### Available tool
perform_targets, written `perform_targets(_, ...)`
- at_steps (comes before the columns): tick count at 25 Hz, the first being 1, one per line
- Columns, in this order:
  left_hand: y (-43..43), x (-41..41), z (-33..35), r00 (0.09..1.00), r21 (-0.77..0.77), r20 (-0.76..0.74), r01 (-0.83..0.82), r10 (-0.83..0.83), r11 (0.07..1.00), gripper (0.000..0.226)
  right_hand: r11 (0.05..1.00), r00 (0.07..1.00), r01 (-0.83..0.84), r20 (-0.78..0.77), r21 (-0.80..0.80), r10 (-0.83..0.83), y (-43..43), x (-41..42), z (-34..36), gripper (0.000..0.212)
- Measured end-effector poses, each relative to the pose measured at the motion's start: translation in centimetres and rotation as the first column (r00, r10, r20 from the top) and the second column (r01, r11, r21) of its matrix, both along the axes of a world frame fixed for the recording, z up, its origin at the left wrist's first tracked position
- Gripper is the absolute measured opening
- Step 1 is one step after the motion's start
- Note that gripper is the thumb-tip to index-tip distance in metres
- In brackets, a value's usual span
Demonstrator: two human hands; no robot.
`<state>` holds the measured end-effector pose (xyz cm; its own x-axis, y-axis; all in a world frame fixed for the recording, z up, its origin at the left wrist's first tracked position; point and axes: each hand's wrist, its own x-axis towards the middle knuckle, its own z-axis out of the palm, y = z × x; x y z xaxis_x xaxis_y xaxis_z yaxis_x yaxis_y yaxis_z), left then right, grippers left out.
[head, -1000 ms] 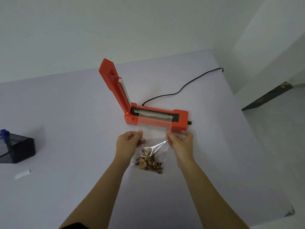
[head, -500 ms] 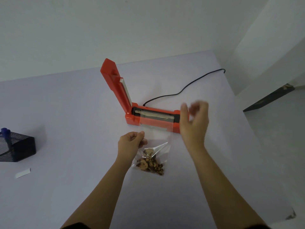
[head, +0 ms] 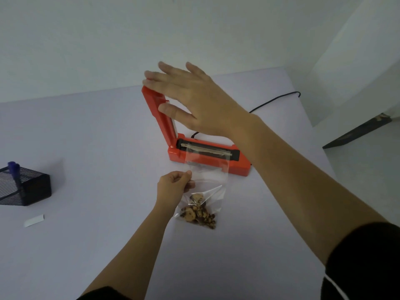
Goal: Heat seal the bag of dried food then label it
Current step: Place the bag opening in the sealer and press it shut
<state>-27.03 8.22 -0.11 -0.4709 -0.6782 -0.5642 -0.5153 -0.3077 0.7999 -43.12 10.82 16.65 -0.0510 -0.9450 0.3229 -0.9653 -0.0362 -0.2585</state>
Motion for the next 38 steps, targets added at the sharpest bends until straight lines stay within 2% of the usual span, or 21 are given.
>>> perform_targets(5,0.0,-0.1,0.0,1.000,0.006,-0.007,-0.005,0.005,1.000,0.018,0.981,0.996,0.086,0.035,-0.171,-0.081,1.7,-1.1,-0.1,0.030)
perform_targets(7,0.1,-0.2,0.1,1.000,0.004,-0.007,-0.005,0.005,1.000,0.017,0.972,0.989,0.138,0.082,-0.189,-0.124,3.3,-1.8,-0.7,0.020)
perform_targets(9,0.1,-0.2,0.1,1.000,0.008,-0.011,-0.010,0.010,1.000,0.017,0.972,0.975,0.188,0.149,-0.139,-0.167,5.4,-2.0,-2.1,0.019)
perform_targets(12,0.0,-0.2,0.1,1.000,0.014,-0.012,-0.015,0.015,1.000,0.018,0.968,0.944,0.251,0.219,0.009,-0.247,8.7,-1.7,-5.5,0.039)
perform_targets(14,-0.1,-0.2,0.1,1.000,0.012,-0.007,-0.013,0.013,1.000,0.019,0.931,0.901,0.352,0.237,0.094,-0.364,10.6,-1.4,-7.9,0.047)
perform_targets(17,-0.1,-0.2,0.0,1.000,0.008,-0.008,-0.007,0.007,1.000,0.021,0.848,0.833,0.462,0.201,0.260,-0.516,12.3,-1.2,-11.0,0.055)
perform_targets(20,-0.1,-0.2,0.0,1.000,0.006,-0.005,0.000,0.000,1.000,0.021,0.776,0.812,0.503,0.101,0.381,-0.576,12.5,-0.9,-13.4,0.069)
perform_targets(24,-0.2,-0.1,0.0,1.000,0.013,-0.009,-0.007,0.007,1.000,0.022,0.733,0.800,0.554,-0.006,0.395,-0.600,12.4,-0.7,-14.9,0.069)
perform_targets(38,-0.4,0.0,-0.5,1.000,-0.016,-0.007,0.021,-0.022,1.000,0.019,0.702,0.783,0.577,-0.036,0.418,-0.621,12.2,-0.9,-16.0,0.072)
